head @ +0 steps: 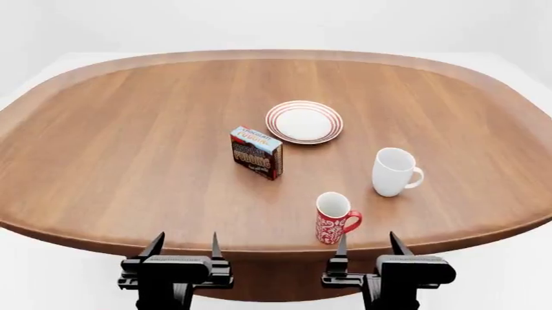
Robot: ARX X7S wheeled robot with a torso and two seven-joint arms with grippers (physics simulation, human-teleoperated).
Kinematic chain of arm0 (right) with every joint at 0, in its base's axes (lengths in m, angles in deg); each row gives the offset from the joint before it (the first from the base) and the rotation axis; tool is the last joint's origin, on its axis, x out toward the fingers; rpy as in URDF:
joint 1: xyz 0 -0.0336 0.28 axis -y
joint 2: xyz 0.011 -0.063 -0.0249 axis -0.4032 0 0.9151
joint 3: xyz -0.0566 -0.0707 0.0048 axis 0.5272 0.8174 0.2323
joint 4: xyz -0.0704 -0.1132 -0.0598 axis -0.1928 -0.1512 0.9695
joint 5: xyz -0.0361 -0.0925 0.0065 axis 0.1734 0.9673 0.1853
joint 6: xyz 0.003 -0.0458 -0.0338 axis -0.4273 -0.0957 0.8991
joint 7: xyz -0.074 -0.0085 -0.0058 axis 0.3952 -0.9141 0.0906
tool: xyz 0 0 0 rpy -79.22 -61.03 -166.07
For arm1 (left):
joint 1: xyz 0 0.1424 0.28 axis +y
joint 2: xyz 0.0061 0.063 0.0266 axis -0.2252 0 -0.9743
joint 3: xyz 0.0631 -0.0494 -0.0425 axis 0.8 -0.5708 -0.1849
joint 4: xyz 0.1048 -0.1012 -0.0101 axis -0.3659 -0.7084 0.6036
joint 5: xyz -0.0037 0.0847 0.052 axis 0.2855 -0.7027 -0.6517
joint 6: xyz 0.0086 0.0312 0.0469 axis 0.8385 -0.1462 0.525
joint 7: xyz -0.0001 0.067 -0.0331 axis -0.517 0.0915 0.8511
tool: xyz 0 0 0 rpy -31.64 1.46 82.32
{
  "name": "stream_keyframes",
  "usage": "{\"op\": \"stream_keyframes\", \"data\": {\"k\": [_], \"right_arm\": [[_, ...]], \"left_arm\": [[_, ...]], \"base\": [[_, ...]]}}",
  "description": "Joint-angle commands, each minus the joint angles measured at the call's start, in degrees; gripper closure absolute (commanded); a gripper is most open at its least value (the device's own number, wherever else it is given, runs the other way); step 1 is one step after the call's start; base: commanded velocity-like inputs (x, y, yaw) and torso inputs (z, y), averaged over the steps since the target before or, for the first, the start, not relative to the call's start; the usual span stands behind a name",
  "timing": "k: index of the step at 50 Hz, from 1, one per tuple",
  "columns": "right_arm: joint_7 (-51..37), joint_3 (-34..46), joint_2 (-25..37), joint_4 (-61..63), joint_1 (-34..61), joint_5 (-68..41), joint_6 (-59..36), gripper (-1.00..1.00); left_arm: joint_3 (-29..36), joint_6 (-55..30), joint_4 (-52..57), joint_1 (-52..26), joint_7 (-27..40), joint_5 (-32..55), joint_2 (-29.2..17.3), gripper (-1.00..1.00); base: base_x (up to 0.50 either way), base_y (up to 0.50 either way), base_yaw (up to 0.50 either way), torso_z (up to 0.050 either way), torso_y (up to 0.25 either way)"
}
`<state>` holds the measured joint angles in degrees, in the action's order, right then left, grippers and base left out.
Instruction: Put the chocolate pudding to the right of the plate.
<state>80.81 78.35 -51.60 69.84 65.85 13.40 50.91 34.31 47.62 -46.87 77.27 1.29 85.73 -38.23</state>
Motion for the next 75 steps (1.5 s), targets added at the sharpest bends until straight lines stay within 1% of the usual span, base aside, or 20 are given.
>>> {"op": "stream_keyframes", "data": {"k": [1,2,3,5,6,7,8,9,10,11,12,14,15,17,22,27,31,75], "right_arm": [[-1.19,1.21,1.90,5.86,1.09,-0.37,-7.90,-1.00],[0.14,1.14,2.92,11.88,2.69,-1.78,-15.90,-1.00],[0.72,1.02,3.70,16.99,4.49,-2.59,-22.45,-1.00],[1.12,0.17,4.64,24.14,8.32,-4.19,-32.29,-1.00],[1.82,-0.64,5.93,31.69,14.20,-5.83,-40.88,-1.00],[1.80,-0.60,6.86,36.14,18.12,-6.13,-48.28,-1.00],[1.99,-0.17,7.56,38.54,20.80,-6.38,-52.35,-1.00],[1.87,-0.95,7.32,41.02,25.75,-7.28,-59.03,-1.00],[1.99,-1.84,6.92,41.80,28.32,-8.01,-61.77,-1.00],[2.43,-2.17,6.89,40.58,29.46,-8.47,-62.57,-1.00],[2.27,-2.22,6.85,39.76,29.05,-8.24,-61.29,-1.00],[3.02,-2.47,6.66,36.85,27.09,-8.57,-57.76,-1.00],[3.89,-3.01,6.40,36.02,26.82,-9.55,-57.97,-1.00],[3.40,-2.32,6.54,35.22,26.72,-8.99,-57.50,-1.00],[3.84,-3.07,6.28,36.45,28.45,-10.38,-60.12,-1.00],[4.09,-3.65,5.84,35.20,29.45,-11.19,-60.45,-1.00],[4.08,-3.70,5.85,35.56,29.72,-11.63,-61.17,-1.00],[3.06,-3.02,6.68,34.06,28.72,-12.96,-58.57,-1.00]], "left_arm": [[0.85,-8.66,6.50,-1.12,0.05,3.18,-1.55,-1.00],[0.57,-17.02,11.97,-3.15,-0.78,5.76,-2.33,-1.00],[0.89,-23.66,16.73,-5.34,0.29,5.04,-3.41,-1.00],[-0.47,-34.04,23.95,-8.91,-0.53,8.58,-4.42,-1.00],[-1.47,-42.63,31.24,-14.71,-0.01,10.51,-5.98,-1.00],[-2.18,-51.23,34.76,-19.03,-0.07,12.04,-6.79,-1.00],[-3.18,-55.52,36.48,-22.11,0.21,13.15,-6.83,-1.00],[-3.96,-60.15,38.21,-26.95,0.80,13.78,-7.23,-1.00],[-5.24,-62.24,38.43,-29.50,0.96,14.49,-6.93,-1.00],[-6.07,-61.75,37.45,-30.19,0.94,14.59,-6.71,-1.00],[-6.08,-60.45,36.80,-29.60,0.89,14.39,-6.62,-1.00],[-5.96,-56.48,33.85,-27.23,0.44,13.99,-6.00,-1.00],[-5.51,-55.21,32.98,-26.49,0.25,13.73,-6.00,-1.00],[-5.24,-54.69,32.55,-26.09,0.25,13.65,-6.03,-1.00],[-5.40,-56.95,34.05,-27.71,0.51,14.08,-6.90,-1.00],[-4.72,-54.88,32.61,-27.26,0.48,13.51,-7.24,-1.00],[-4.92,-55.23,32.76,-27.48,0.52,13.84,-7.40,-1.00],[-4.53,-55.53,32.92,-28.27,1.69,15.09,-8.71,-1.00]], "base": [[0.00,0.00,0.00,0.000,0.000],[0.00,0.00,0.00,0.000,0.000],[0.00,0.00,0.00,0.000,0.000],[0.00,0.00,0.00,0.000,0.000],[0.00,0.00,0.00,0.000,0.000],[0.00,0.00,0.00,0.000,0.000],[0.00,0.00,0.00,0.000,0.000],[0.00,0.00,0.00,0.000,0.000],[0.00,0.00,0.00,0.000,0.000],[0.00,0.00,0.00,0.000,0.000],[0.00,0.00,0.00,0.000,0.000],[0.00,0.00,0.00,0.000,0.000],[0.36,0.00,0.00,0.000,0.000],[0.50,0.00,0.00,0.000,0.000],[0.50,0.00,0.00,0.000,0.000],[0.50,0.00,0.00,0.000,0.000],[0.50,0.00,0.00,0.000,0.000],[0.50,0.00,0.00,0.000,0.001]]}}
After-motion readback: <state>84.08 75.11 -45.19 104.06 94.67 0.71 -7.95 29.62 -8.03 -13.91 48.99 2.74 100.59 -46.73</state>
